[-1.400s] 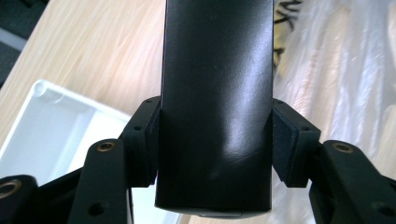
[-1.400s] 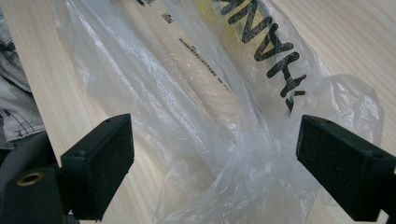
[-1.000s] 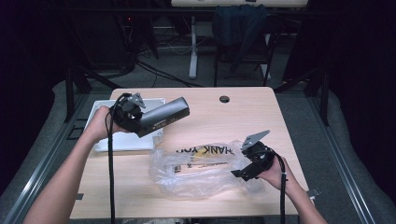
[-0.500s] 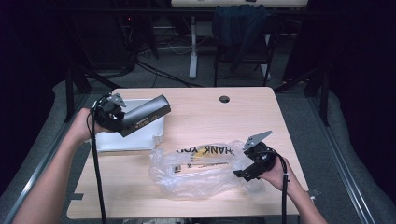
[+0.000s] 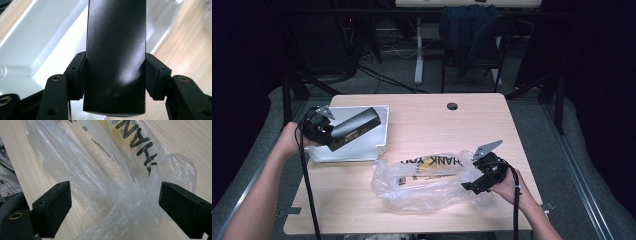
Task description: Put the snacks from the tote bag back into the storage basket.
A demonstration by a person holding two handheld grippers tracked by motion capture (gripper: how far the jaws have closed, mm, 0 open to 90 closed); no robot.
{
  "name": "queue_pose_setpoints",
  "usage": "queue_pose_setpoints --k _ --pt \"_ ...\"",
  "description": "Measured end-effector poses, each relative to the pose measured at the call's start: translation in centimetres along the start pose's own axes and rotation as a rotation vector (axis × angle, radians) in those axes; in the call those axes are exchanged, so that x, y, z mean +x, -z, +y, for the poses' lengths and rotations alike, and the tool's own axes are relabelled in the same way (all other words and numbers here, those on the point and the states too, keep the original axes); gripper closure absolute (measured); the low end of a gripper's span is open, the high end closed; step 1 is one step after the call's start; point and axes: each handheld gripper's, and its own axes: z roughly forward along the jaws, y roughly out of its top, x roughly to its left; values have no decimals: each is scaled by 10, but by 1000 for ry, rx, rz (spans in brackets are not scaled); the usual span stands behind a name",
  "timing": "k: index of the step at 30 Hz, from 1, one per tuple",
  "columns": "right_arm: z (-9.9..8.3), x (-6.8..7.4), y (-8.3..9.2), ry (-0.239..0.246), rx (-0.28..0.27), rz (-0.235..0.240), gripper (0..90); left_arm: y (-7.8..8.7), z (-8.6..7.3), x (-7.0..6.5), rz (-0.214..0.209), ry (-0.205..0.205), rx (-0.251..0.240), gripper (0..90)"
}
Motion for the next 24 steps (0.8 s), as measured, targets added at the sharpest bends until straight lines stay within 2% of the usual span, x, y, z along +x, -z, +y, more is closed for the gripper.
queue_pose_setpoints --k 6,10,15,20,24 --pt "0 0 -1 0 2 -2 108 -17 -7 9 -17 12 20 434" --pt "0 0 -1 -3 0 -2 109 -27 -9 11 -12 -16 42 434" --pt "0 0 -1 -3 3 -2 109 -42 -12 14 -8 -8 30 433" --pt "-1 0 -1 0 8 -3 110 -59 -17 16 3 -5 45 432" --pt "-1 0 0 0 5 -4 110 -68 -22 18 -8 3 39 430"
